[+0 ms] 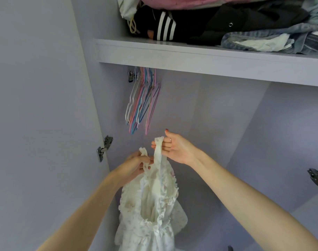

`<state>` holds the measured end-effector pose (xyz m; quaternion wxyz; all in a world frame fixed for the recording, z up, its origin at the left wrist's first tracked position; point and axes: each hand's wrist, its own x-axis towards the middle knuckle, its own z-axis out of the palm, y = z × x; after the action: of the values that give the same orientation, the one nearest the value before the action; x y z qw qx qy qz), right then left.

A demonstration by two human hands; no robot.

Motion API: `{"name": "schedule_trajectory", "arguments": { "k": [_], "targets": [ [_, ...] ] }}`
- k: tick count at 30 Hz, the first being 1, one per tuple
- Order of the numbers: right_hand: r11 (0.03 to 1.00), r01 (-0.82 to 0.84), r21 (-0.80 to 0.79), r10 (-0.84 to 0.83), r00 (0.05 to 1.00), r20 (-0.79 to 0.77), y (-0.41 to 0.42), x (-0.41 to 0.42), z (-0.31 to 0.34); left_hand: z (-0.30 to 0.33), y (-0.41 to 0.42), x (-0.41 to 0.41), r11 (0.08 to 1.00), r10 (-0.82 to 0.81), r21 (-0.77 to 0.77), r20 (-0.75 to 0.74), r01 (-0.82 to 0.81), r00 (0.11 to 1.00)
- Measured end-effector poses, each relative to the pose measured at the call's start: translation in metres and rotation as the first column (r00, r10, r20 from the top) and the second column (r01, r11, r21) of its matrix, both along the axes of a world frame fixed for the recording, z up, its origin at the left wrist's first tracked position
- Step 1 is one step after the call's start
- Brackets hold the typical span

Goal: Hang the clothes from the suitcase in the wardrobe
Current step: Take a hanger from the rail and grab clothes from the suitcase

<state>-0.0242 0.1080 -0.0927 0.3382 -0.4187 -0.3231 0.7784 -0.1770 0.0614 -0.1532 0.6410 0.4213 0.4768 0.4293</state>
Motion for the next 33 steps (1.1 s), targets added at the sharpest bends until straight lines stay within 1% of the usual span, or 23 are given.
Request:
{"name": "schedule_trajectory", "arguments": {
  "k": [4,7,9,11,13,16,18,20,23,24,27,30,33],
  "targets": [
    [0.998,0.013,0.062,-0.015,1.0,0.023,0.007,-0.014,0.0,0.001,0.005,-0.009,0.999,-0.051,0.012,0.055,0.051,0.997],
    [0.997,0.028,0.077,-0.031,0.999,0.039,0.014,-0.015,-0.002,0.008,0.013,-0.015,1.0,-0.016,-0.017,0.091,0.018,0.996],
    [0.995,0.036,0.089,-0.043,0.996,0.083,0.019,-0.016,-0.005,0.011,0.02,-0.019,0.999,-0.002,-0.034,0.027,0.003,1.0],
    [0.992,0.042,0.119,-0.063,0.982,0.175,0.026,-0.017,-0.009,0.011,0.025,-0.023,1.0,-0.007,-0.023,-0.086,0.005,0.996],
    [0.99,0.022,0.14,-0.062,0.956,0.285,0.035,-0.02,-0.014,0.011,0.031,-0.027,1.0,0.018,-0.005,-0.145,-0.019,0.989],
    [0.987,-0.063,0.15,-0.014,0.884,0.467,0.048,-0.028,-0.022,0.013,0.041,-0.031,0.994,0.11,0.024,-0.141,-0.108,0.984],
    [0.979,-0.098,0.179,-0.019,0.83,0.558,0.059,-0.033,-0.025,0.017,0.048,-0.034,0.986,0.166,0.042,-0.145,-0.161,0.975],
    [0.975,-0.054,0.215,-0.079,0.821,0.565,0.075,-0.037,-0.025,0.02,0.056,-0.038,0.976,0.217,0.039,-0.153,-0.214,0.964],
    [0.965,0.069,0.254,-0.189,0.854,0.485,0.108,-0.044,-0.02,0.023,0.065,-0.046,0.949,0.311,-0.003,-0.151,-0.315,0.938],
    [0.96,0.087,0.266,-0.207,0.861,0.465,0.12,-0.048,-0.016,0.023,0.07,-0.049,0.936,0.347,-0.015,-0.149,-0.353,0.926],
    [0.949,0.092,0.302,-0.229,0.861,0.455,0.147,-0.062,-0.01,0.022,0.078,-0.058,0.914,0.396,-0.028,-0.156,-0.404,0.905],
    [0.94,0.064,0.334,-0.228,0.848,0.478,0.166,-0.079,-0.008,0.026,0.083,-0.063,0.908,0.409,-0.004,-0.193,-0.418,0.892],
    [0.916,0.073,0.395,-0.277,0.827,0.489,0.178,-0.088,-0.011,0.03,0.083,-0.064,0.91,0.409,0.0,-0.174,-0.416,0.896]
  ]
}}
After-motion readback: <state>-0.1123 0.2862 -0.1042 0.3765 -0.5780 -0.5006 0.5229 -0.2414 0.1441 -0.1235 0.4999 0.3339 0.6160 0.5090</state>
